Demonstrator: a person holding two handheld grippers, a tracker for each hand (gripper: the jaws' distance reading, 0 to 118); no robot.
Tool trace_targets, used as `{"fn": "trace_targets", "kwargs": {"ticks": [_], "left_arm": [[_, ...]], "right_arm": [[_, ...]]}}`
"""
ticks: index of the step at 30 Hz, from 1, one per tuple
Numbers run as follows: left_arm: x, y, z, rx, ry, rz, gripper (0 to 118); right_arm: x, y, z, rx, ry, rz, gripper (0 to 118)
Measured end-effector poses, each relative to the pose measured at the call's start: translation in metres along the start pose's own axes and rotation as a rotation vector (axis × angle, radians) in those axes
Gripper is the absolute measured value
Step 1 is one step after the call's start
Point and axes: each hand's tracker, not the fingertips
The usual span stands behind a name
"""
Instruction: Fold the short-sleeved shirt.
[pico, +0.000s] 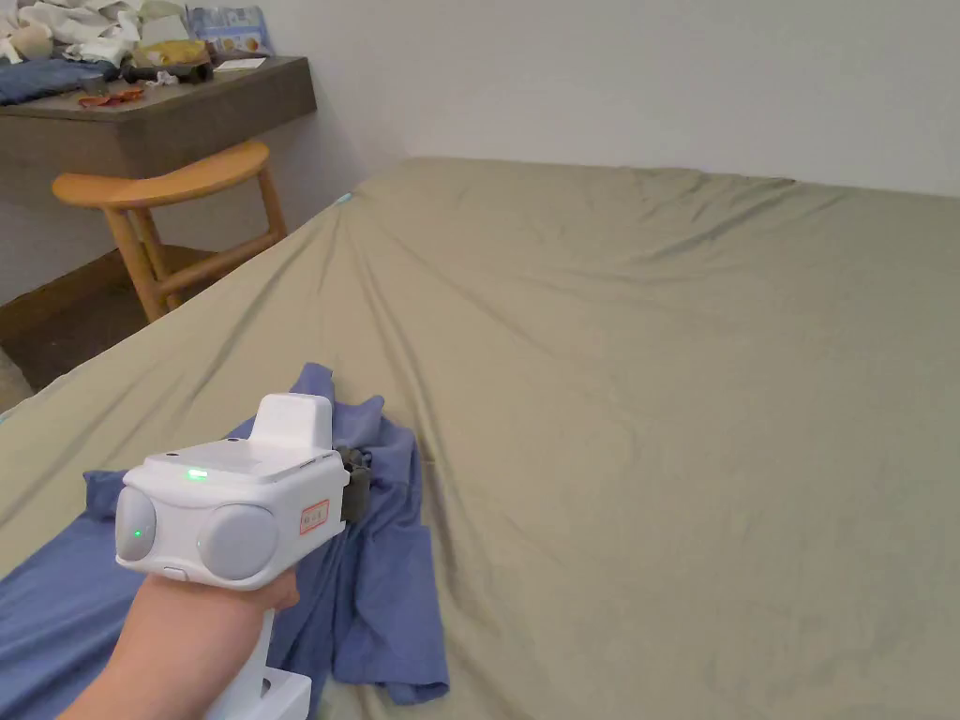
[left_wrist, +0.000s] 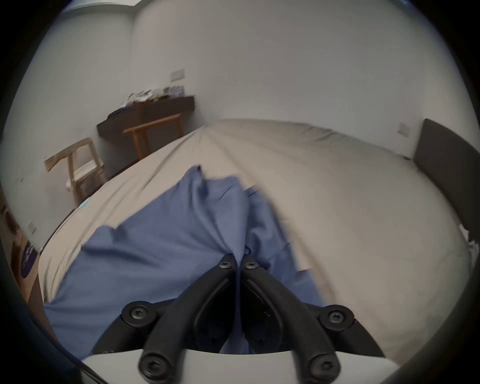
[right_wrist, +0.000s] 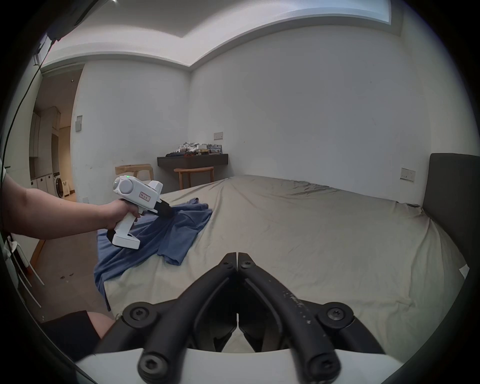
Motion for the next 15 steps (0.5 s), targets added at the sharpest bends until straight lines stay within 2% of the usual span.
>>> {"fn": "trace_targets", "kwargs": {"ticks": [5, 9, 13, 15], "left_arm": [[0.107, 0.047, 0.059, 0.125, -0.215, -0.078, 0], [0.226, 0.077, 0.107, 0.184, -0.434, -0.16, 0], [0.356, 0.071, 0.144, 0.21, -0.609, -0.348, 0], [0.412, 0.056, 0.151, 0.163, -0.678, -0.383, 0]], "right_arm": [[0.029, 0.011, 0.072, 0.083, -0.09, -0.014, 1], [0.059, 0.013, 0.144, 0.142, -0.213, -0.026, 1], [0.088, 0.004, 0.214, 0.187, -0.348, -0.055, 2], [0.1, -0.003, 0.242, 0.195, -0.407, -0.07, 1]]}}
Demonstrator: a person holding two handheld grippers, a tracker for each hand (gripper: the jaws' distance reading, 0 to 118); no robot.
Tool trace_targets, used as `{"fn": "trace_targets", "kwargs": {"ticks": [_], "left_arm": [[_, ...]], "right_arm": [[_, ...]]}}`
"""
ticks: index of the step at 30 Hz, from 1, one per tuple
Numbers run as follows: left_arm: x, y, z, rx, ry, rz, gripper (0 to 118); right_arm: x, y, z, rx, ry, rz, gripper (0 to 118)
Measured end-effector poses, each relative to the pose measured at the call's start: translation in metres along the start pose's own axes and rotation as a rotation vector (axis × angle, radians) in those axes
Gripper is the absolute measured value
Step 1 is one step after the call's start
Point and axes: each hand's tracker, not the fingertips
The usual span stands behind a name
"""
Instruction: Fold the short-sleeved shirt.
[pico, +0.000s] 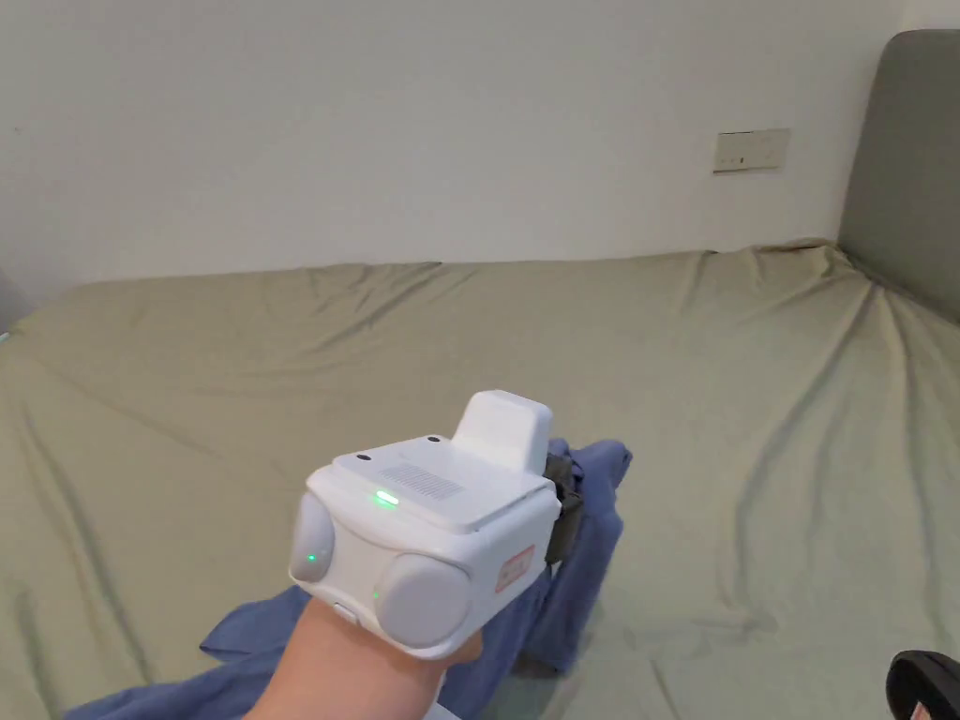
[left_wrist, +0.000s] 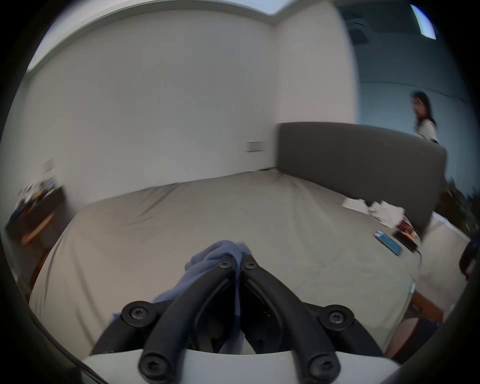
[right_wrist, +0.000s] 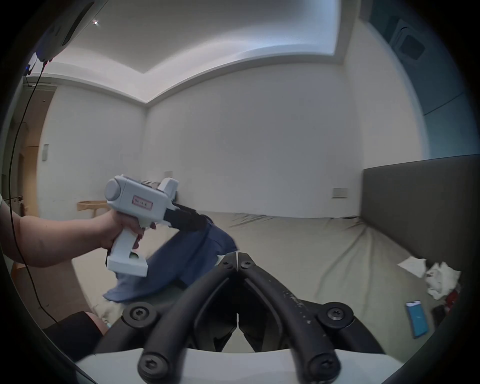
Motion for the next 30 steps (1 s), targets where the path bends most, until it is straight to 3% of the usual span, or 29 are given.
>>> {"fn": "trace_targets", "kwargs": {"ticks": [3, 6, 12, 17, 18, 19, 20, 21, 22, 26, 28, 29, 30], "left_arm": [[0.068, -0.014, -0.044, -0.065, -0.122, -0.025, 0], [0.111, -0.054, -0.096, -0.215, -0.122, -0.059, 0], [0.127, -0.123, -0.137, -0.396, -0.098, 0.028, 0], [0.11, -0.137, -0.134, -0.373, -0.063, 0.137, 2], [0.104, -0.136, -0.126, -0.321, -0.054, 0.168, 5], [0.097, -0.134, -0.118, -0.284, -0.031, 0.187, 18], [0.09, -0.133, -0.109, -0.28, -0.031, 0.201, 58], [0.083, -0.13, -0.095, -0.263, -0.041, 0.225, 90], [0.075, -0.128, -0.079, -0.221, -0.032, 0.241, 107], [0.042, -0.132, 0.006, -0.08, 0.065, 0.27, 101], [0.023, -0.143, 0.065, 0.023, 0.149, 0.335, 100], [0.016, -0.149, 0.089, 0.042, 0.191, 0.344, 97], [0.008, -0.158, 0.112, 0.061, 0.274, 0.352, 84]], "right_arm": [[0.027, -0.009, 0.027, -0.002, -0.063, -0.014, 1], [0.044, -0.022, 0.04, -0.039, -0.11, -0.018, 1], [0.058, -0.044, 0.049, -0.082, -0.141, -0.036, 1], [0.052, -0.048, 0.04, -0.104, -0.132, -0.047, 1], [0.048, -0.045, 0.036, -0.105, -0.127, -0.043, 2], [0.047, -0.046, 0.033, -0.106, -0.122, -0.038, 1], [0.045, -0.046, 0.031, -0.108, -0.117, -0.037, 1], [0.043, -0.048, 0.028, -0.109, -0.114, -0.038, 2], [0.041, -0.045, 0.023, -0.112, -0.108, -0.038, 2], [0.031, -0.048, 0.008, -0.116, -0.092, -0.024, 2], [0.025, -0.051, -0.001, -0.119, -0.093, 0.019, 2], [0.022, -0.052, -0.004, -0.125, -0.091, 0.033, 2], [0.022, -0.054, -0.008, -0.131, -0.084, 0.038, 2]]}}
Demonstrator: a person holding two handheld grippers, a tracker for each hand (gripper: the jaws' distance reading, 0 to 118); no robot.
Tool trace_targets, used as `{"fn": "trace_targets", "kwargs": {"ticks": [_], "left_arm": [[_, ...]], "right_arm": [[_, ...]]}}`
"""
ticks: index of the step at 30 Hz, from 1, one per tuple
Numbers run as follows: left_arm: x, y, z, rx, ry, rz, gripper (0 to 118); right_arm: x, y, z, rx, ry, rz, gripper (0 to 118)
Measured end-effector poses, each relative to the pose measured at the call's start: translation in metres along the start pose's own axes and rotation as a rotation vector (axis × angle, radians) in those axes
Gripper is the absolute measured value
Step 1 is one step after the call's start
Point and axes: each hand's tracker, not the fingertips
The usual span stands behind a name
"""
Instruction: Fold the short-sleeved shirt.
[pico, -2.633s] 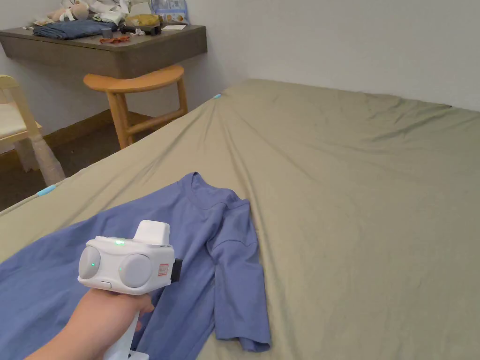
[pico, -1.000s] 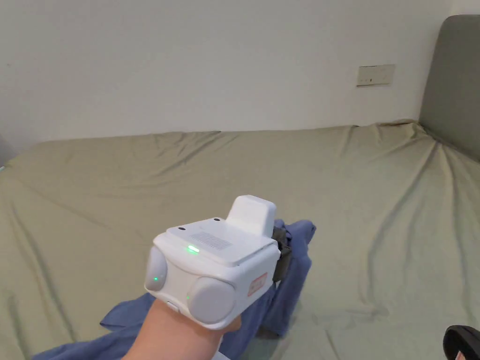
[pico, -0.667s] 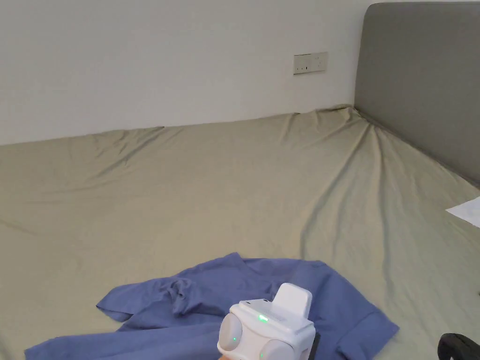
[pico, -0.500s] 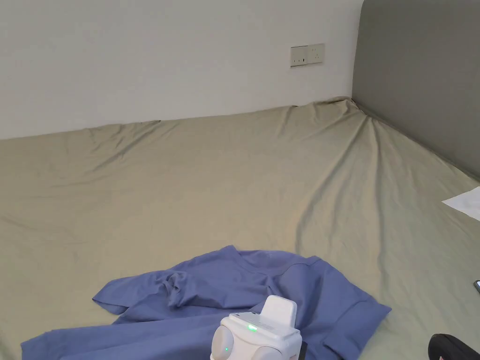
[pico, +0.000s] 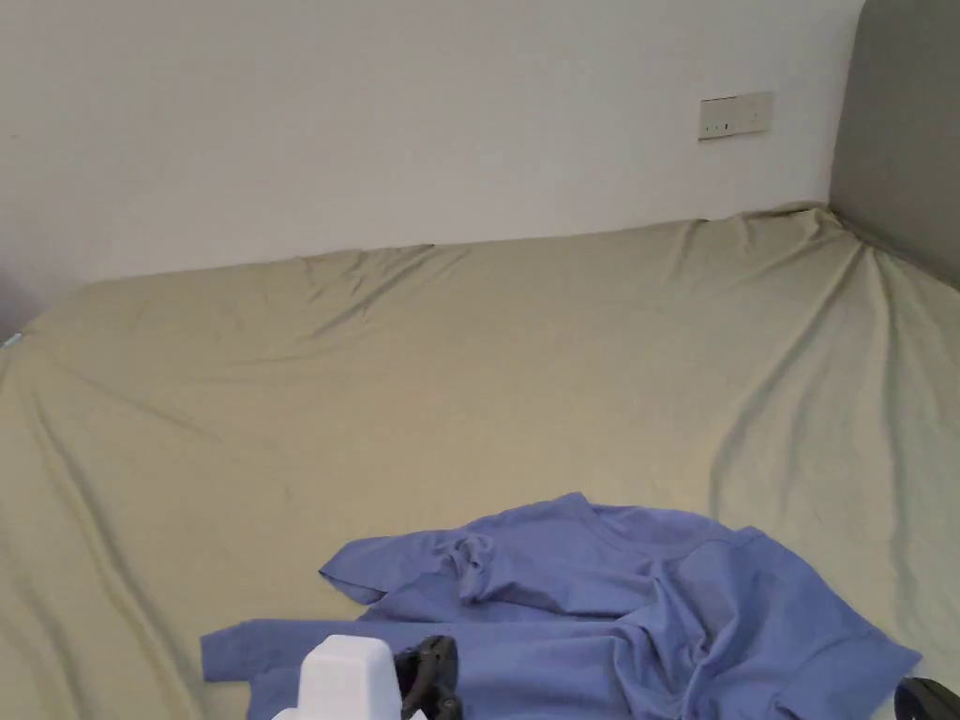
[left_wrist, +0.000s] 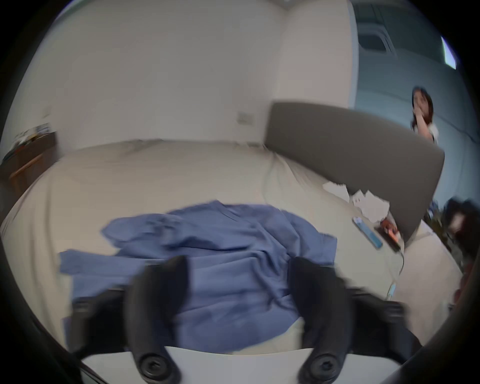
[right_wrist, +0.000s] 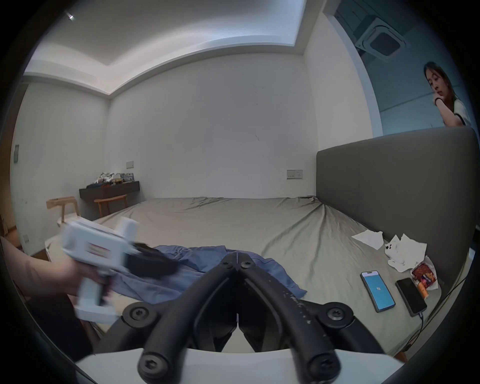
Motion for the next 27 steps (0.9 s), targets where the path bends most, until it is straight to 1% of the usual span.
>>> {"fn": "trace_targets", "kwargs": {"ticks": [1, 2, 3, 5, 9, 14, 17, 18, 19, 20, 22, 23, 25, 26, 27], "left_arm": [[-0.013, -0.006, 0.024, 0.038, 0.085, 0.036, 59], [-0.028, -0.01, 0.042, 0.047, 0.092, 0.066, 6], [-0.043, -0.013, 0.058, 0.05, 0.093, 0.094, 1], [-0.063, -0.024, 0.087, 0.056, 0.183, 0.135, 0], [-0.094, -0.039, 0.12, 0.077, 0.27, 0.123, 0], [-0.13, -0.037, 0.095, 0.02, 0.286, 0.164, 0], [-0.16, -0.01, 0.051, -0.032, 0.24, 0.236, 0], [-0.172, 0.0, 0.034, -0.011, 0.224, 0.264, 0], [-0.184, 0.012, 0.011, -0.035, 0.196, 0.278, 0], [-0.194, 0.021, -0.014, -0.11, 0.172, 0.283, 0], [-0.213, 0.036, -0.063, -0.173, 0.152, 0.297, 0], [-0.217, 0.041, -0.081, -0.219, 0.168, 0.273, 0], [-0.23, 0.043, -0.122, -0.287, 0.135, 0.274, 1], [-0.233, 0.042, -0.137, -0.34, 0.138, 0.279, 16], [-0.232, 0.038, -0.148, -0.38, 0.143, 0.283, 24]], "right_arm": [[-0.003, -0.001, -0.004, -0.005, 0.006, 0.001, 2], [-0.006, -0.002, -0.007, -0.009, 0.012, 0.004, 2], [-0.009, -0.003, -0.01, -0.012, 0.017, 0.01, 2], [-0.014, -0.003, -0.014, -0.022, 0.029, 0.023, 2], [-0.027, -0.005, -0.021, -0.038, 0.058, 0.048, 2], [-0.04, -0.003, -0.031, -0.062, 0.09, 0.06, 2], [-0.046, 0.002, -0.034, -0.067, 0.107, 0.085, 2], [-0.047, 0.004, -0.036, -0.068, 0.112, 0.096, 2], [-0.048, 0.005, -0.038, -0.069, 0.115, 0.103, 2], [-0.048, 0.006, -0.039, -0.069, 0.116, 0.107, 2], [-0.05, 0.01, -0.043, -0.072, 0.115, 0.114, 2], [-0.05, 0.011, -0.045, -0.072, 0.115, 0.117, 2], [-0.05, 0.013, -0.048, -0.074, 0.113, 0.122, 2], [-0.05, 0.013, -0.049, -0.075, 0.113, 0.122, 2], [-0.05, 0.013, -0.051, -0.077, 0.113, 0.124, 2]]}}
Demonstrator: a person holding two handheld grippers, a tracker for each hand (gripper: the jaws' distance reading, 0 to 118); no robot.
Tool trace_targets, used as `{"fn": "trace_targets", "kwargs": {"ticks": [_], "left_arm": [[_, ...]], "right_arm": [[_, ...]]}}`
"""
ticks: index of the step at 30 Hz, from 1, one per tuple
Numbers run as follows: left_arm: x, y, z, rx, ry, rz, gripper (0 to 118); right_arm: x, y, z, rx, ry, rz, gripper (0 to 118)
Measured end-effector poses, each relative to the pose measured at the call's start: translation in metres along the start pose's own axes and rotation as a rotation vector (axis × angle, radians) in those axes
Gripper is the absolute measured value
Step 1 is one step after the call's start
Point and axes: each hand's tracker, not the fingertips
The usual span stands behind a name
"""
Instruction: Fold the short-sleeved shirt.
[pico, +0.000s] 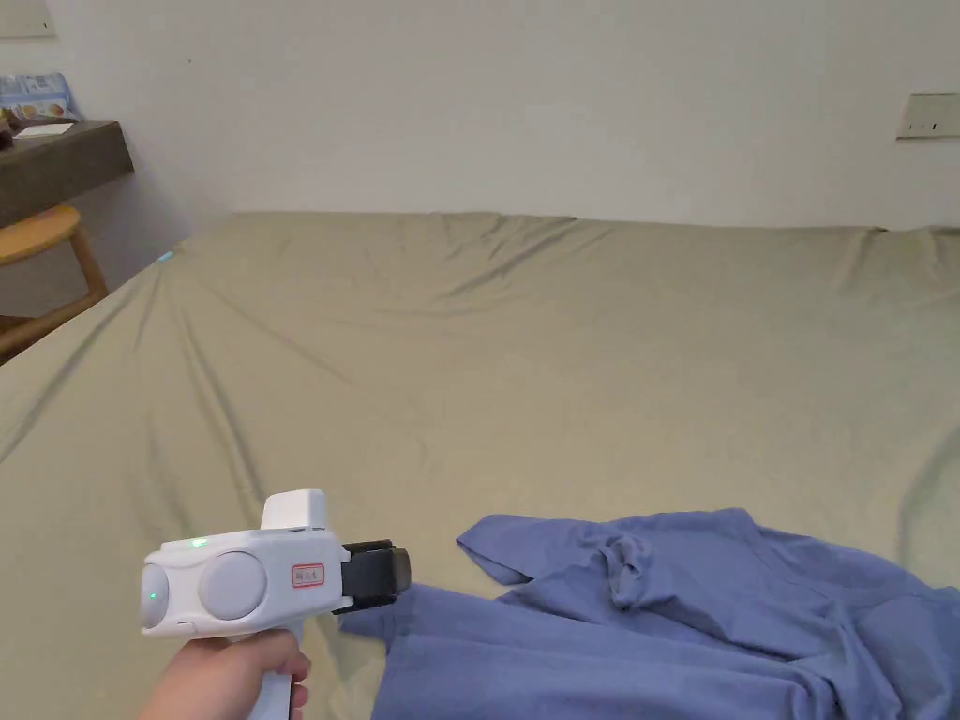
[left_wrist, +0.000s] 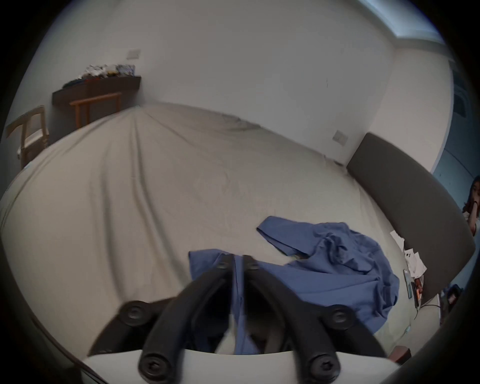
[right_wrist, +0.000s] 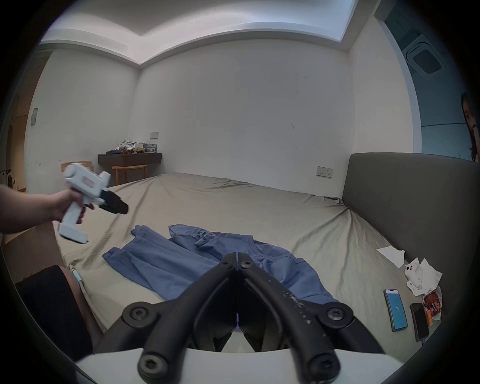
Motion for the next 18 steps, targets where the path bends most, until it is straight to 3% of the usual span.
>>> {"fn": "trace_targets", "kwargs": {"ticks": [1, 2, 3, 4, 5, 7, 10, 12, 13, 14, 16, 18], "left_arm": [[0.001, 0.001, -0.012, -0.026, 0.021, -0.01, 34], [0.003, 0.0, -0.017, -0.012, 0.027, -0.03, 56], [0.005, 0.0, -0.025, 0.0, 0.024, -0.064, 88], [0.008, -0.006, -0.031, -0.026, 0.041, -0.085, 106], [0.009, -0.007, -0.04, -0.06, 0.061, -0.099, 106], [0.013, -0.013, -0.055, -0.094, 0.097, -0.132, 98], [0.029, -0.021, -0.057, -0.055, 0.175, -0.219, 97], [0.044, -0.03, -0.05, -0.007, 0.115, -0.23, 80], [0.055, -0.039, -0.05, -0.019, 0.094, -0.199, 59], [0.068, -0.049, -0.051, -0.02, 0.222, -0.28, 1], [0.086, -0.065, -0.048, -0.007, 0.207, -0.476, 3], [0.085, -0.063, -0.037, -0.033, 0.117, -0.408, 3]], "right_arm": [[0.001, -0.002, -0.001, -0.001, -0.001, 0.002, 2], [0.002, -0.002, -0.003, -0.004, -0.002, 0.004, 2], [0.003, -0.003, -0.005, -0.007, -0.001, 0.005, 2], [0.004, -0.003, -0.006, -0.011, -0.001, 0.002, 2], [0.004, -0.004, -0.008, -0.016, 0.001, -0.001, 2], [0.005, -0.005, -0.01, -0.021, 0.002, -0.003, 2], [0.007, -0.006, -0.011, -0.018, -0.001, 0.001, 2], [0.01, -0.008, -0.013, -0.02, -0.002, -0.005, 2], [0.012, -0.01, -0.014, -0.025, -0.006, -0.007, 2], [0.013, -0.012, -0.015, -0.03, -0.009, -0.007, 2], [0.019, -0.015, -0.017, -0.04, -0.021, -0.025, 2], [0.027, -0.019, -0.019, -0.042, -0.019, -0.053, 2]]}}
